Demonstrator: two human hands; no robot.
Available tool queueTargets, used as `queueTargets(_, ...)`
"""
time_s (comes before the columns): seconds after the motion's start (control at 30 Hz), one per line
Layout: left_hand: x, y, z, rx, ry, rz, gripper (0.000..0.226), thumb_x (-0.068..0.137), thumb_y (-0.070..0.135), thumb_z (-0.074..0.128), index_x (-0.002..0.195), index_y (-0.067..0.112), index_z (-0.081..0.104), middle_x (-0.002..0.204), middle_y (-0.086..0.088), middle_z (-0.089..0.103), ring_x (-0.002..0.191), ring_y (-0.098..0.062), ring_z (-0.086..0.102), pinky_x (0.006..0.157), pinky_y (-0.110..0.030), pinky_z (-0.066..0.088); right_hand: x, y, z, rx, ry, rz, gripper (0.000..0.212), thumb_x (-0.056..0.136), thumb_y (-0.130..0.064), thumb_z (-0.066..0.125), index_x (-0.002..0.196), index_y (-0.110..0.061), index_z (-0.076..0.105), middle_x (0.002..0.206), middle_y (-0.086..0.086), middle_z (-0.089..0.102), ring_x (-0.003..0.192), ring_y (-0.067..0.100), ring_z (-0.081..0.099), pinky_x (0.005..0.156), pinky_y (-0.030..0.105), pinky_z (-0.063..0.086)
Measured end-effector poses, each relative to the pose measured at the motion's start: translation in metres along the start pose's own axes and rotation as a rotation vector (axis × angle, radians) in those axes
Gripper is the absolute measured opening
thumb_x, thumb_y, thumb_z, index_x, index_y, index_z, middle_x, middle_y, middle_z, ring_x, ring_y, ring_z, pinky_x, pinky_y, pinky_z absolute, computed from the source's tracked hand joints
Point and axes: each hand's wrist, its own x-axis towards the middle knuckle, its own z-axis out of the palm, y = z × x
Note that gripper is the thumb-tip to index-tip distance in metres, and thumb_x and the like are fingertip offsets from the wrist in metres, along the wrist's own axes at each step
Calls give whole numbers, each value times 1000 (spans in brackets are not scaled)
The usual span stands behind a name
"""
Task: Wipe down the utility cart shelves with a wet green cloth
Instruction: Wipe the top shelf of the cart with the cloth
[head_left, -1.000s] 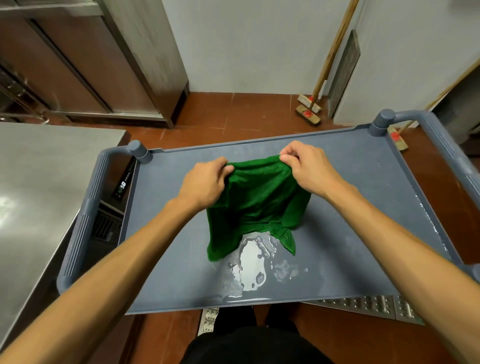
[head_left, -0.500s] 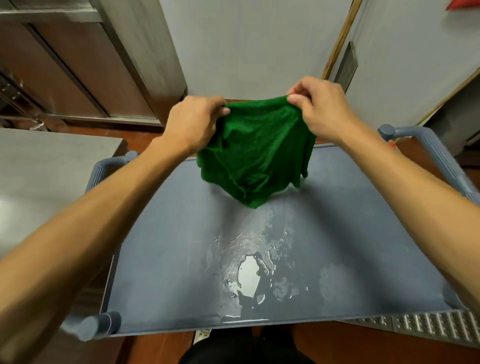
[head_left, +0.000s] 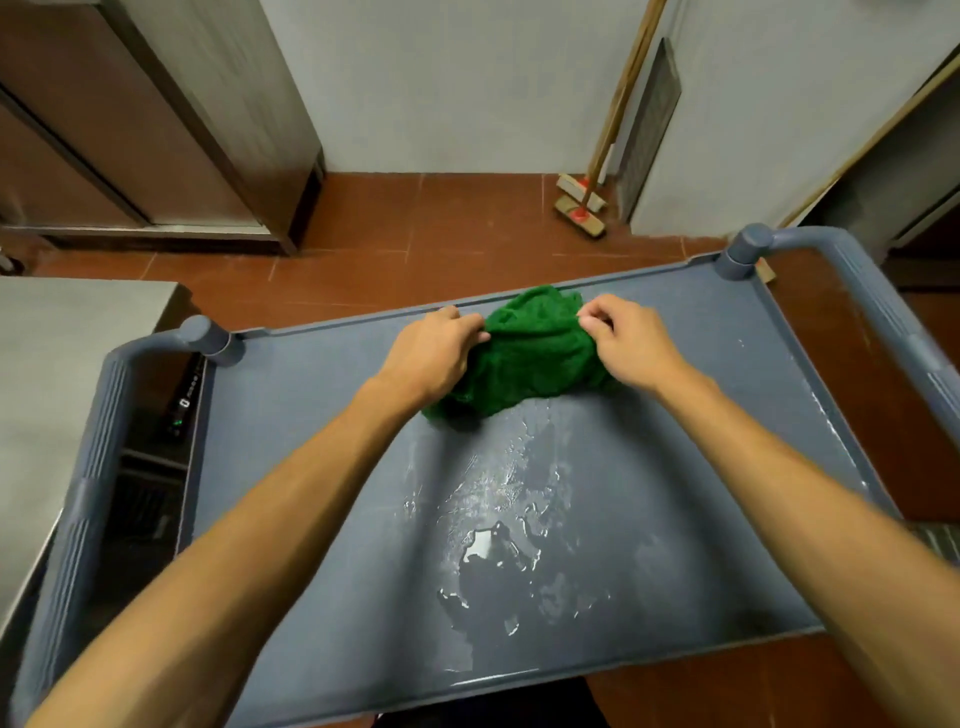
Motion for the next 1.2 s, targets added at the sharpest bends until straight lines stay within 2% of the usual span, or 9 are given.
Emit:
queueTargets(0.13, 0, -5, 52, -113, -107, -53, 27, 104, 28, 47, 100, 5, 61, 98, -23, 56, 90, -46, 59, 75, -49, 49, -5, 34, 36, 44, -31, 83, 16, 96, -21, 58, 103, -10, 68, 104, 9, 71, 99, 27, 63, 78, 22, 36)
queueTargets(0.23, -3, -7, 81, -195, -121, -80, 30, 100, 32, 50, 111, 7, 65, 105, -21, 56, 97, -43, 58, 85, -49, 51, -6, 47, 55, -50, -104, 5, 57, 84, -66, 53, 122, -25, 64, 121, 5, 63, 117, 26, 53, 100, 32, 39)
queueTargets(0.33, -5, -4, 102, -133, -160, -43, 65, 92, 50, 44, 145, 14, 48, 144, -22, 46, 128, -42, 45, 109, -48, 40, -13, 63, 74, -360, -274, -106, 95, 74, -79, 57, 153, -35, 28, 162, 5, 17, 146, 27, 16, 118, 47, 20)
queueTargets(0.43, 0, -1, 114, 50, -256, -19, 91, 90, 63, 44, 161, 18, 9, 167, -16, 4, 153, -35, 9, 122, -54, 15, -11, 77, 87, -488, -280, -183, 105, 76, -78, 57, 157, -35, 5, 165, 2, -16, 152, 24, -5, 122, 48, 7)
queueTargets(0.53, 9, -7, 118, 111, -322, -40, 100, 87, 68, 48, 160, 21, 0, 168, -10, -6, 154, -30, -3, 122, -57, 9, 0, 77, 90, -458, -195, -142, 89, 87, -67, 53, 157, -35, 8, 166, -1, -7, 150, 24, 7, 118, 47, 14)
queueTargets(0.67, 19, -12, 112, 81, -265, -22, 78, 93, 57, 48, 156, 20, 24, 162, -14, 20, 146, -34, 22, 114, -51, 32, 16, 65, 86, -498, -170, -131, 68, 95, -57, 46, 155, -37, 21, 160, 0, 23, 137, 27, 27, 106, 49, 32)
queueTargets(0.77, 21, -10, 106, 21, -246, -27, 58, 96, 46, 50, 146, 17, 39, 147, -14, 37, 131, -35, 37, 100, -50, 45, 20, 58, 85, -474, -193, -117, 53, 98, -52, 45, 147, -35, 38, 137, 2, 42, 122, 27, 38, 98, 47, 42)
queueTargets(0.9, 3, 2, 105, 9, -256, -54, 47, 100, 37, 46, 142, 16, 44, 133, -14, 44, 121, -32, 43, 85, -45, 48, 12, 51, 87, -410, -250, -50, 41, 99, -50, 44, 137, -33, 46, 120, 4, 45, 115, 26, 42, 91, 45, 47)
queueTargets(1.2, -58, 23, 109, -37, -297, -90, 41, 101, 34, 45, 137, 16, 49, 126, -13, 48, 115, -31, 48, 82, -46, 50, -53, 55, 95, -374, -314, -31, 42, 97, -54, 44, 133, -33, 48, 116, 3, 49, 116, 25, 47, 93, 40, 44)
